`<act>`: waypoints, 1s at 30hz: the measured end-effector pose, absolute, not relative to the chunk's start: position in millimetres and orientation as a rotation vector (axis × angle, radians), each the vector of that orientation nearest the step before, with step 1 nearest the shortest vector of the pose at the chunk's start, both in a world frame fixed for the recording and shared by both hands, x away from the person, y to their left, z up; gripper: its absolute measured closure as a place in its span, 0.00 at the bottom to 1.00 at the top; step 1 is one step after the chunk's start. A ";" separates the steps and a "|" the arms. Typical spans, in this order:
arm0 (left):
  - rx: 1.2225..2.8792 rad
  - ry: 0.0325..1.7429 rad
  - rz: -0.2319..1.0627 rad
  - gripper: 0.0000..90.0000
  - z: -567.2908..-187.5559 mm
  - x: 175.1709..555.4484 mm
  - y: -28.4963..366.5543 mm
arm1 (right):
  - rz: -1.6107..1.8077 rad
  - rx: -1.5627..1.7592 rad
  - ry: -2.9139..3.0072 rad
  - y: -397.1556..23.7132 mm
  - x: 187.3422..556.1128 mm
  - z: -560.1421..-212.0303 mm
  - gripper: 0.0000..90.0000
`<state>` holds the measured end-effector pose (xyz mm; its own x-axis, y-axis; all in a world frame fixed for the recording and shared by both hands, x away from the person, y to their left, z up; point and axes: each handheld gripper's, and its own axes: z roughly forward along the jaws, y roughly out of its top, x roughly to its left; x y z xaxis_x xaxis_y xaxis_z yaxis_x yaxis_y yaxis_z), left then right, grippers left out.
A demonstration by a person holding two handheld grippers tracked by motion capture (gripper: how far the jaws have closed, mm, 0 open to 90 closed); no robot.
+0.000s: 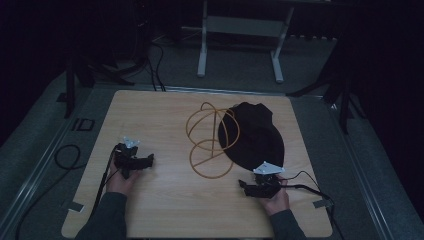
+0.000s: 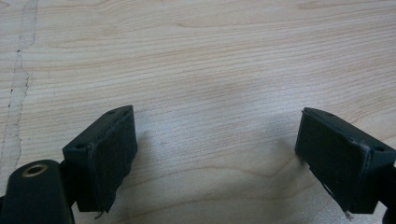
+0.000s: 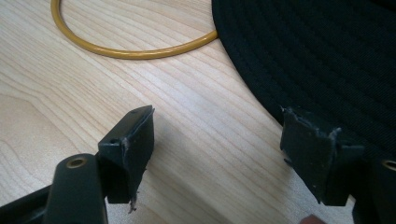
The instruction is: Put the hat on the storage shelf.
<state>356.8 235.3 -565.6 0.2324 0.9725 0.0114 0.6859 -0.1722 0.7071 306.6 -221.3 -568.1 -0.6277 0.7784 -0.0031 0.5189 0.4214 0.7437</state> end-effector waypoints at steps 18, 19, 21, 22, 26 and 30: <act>1.932 1.517 0.641 0.14 -565.6 356.8 235.3 | 0.997 1.067 2.427 -223.6 310.8 -563.1 0.28; 1.931 1.517 0.641 0.14 -565.7 356.8 235.3 | 0.989 1.050 2.448 -224.2 311.9 -562.1 0.28; 1.931 1.517 0.641 0.14 -565.6 356.8 235.3 | 0.973 1.054 2.483 -225.9 314.1 -559.1 0.31; 1.931 1.517 0.641 0.14 -565.7 356.8 235.3 | 0.959 1.052 2.517 -227.5 316.3 -556.3 0.34; 1.931 1.517 0.641 0.14 -565.6 356.8 235.3 | 0.948 1.047 2.547 -229.8 318.3 -553.5 0.39; 1.931 1.517 0.641 0.14 -565.7 356.8 235.3 | 0.915 1.032 2.546 -231.8 317.2 -550.6 0.45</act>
